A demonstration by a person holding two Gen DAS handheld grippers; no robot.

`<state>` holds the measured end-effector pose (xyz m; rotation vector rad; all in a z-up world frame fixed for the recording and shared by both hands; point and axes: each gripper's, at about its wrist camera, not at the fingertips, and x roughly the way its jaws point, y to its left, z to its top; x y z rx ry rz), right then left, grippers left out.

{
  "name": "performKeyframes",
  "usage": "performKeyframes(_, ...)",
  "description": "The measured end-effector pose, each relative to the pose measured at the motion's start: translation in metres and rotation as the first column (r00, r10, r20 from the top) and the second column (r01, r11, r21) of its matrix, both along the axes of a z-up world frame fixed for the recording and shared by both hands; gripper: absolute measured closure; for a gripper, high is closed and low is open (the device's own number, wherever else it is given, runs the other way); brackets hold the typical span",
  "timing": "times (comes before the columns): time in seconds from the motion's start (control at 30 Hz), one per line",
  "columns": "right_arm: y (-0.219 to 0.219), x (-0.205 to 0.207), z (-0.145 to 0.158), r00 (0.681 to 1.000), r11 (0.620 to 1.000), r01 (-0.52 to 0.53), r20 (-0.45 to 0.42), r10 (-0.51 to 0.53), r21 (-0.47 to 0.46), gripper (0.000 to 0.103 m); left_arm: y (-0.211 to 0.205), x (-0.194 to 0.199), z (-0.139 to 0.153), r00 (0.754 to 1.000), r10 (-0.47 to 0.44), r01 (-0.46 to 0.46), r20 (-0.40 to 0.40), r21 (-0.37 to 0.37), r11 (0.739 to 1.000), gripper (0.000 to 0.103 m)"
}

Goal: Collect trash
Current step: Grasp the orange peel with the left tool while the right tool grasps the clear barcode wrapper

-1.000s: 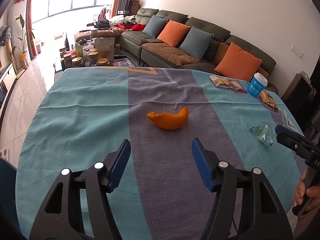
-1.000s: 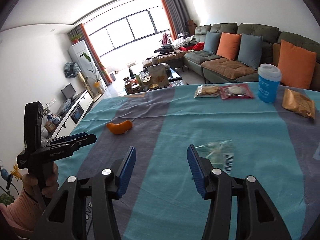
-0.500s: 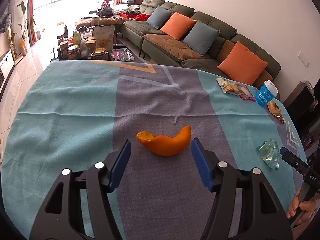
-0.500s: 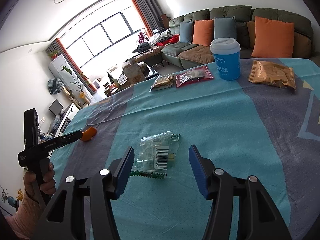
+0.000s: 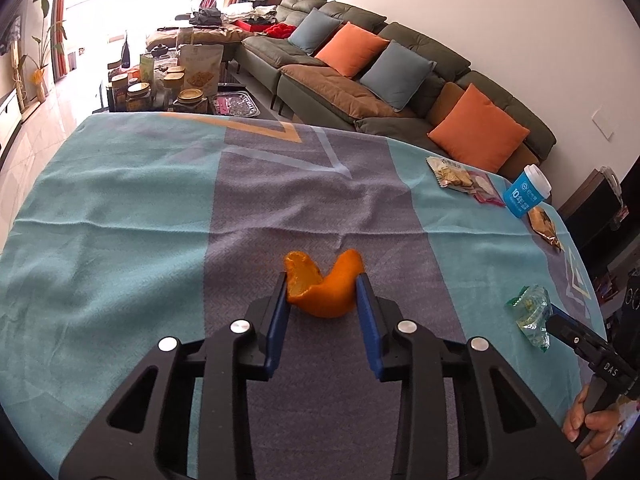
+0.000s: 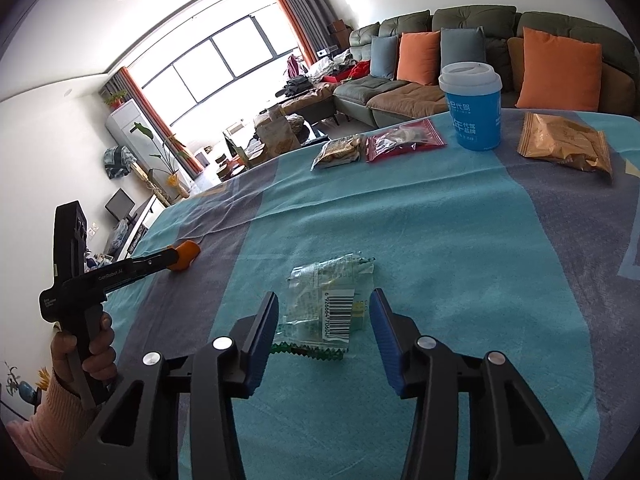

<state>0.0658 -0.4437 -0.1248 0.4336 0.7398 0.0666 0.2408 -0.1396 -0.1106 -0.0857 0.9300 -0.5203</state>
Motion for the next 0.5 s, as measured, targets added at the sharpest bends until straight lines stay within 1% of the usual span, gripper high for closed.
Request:
performKeyframes(0.07,0.001,0.000,-0.001,1.000,1.000,-0.006,-0.002,0.006,0.003,0.069,0.000,-0.003,0.000,1.000,-0.001,0.001,0.006,0.002,1.000,0.075)
performKeyframes(0.13,0.002,0.000,-0.001,1.000,1.000,-0.015,-0.005,0.015,0.001,0.073,-0.001,-0.007,0.002,1.000,-0.002,0.001,0.015,0.009,1.000,0.076)
performKeyframes(0.23,0.003,-0.001,0.001,1.000,1.000,-0.017,-0.001,0.017,-0.007,0.075,0.001,-0.014,0.004,1.000,0.000,-0.001,0.031,0.023,1.000,0.077)
performKeyframes(0.5,0.008,-0.005,0.005,1.000,1.000,-0.023,0.015,0.023,-0.014,0.076,0.017,-0.038,0.014,0.997,0.002,-0.003,0.073,0.024,1.000,0.078)
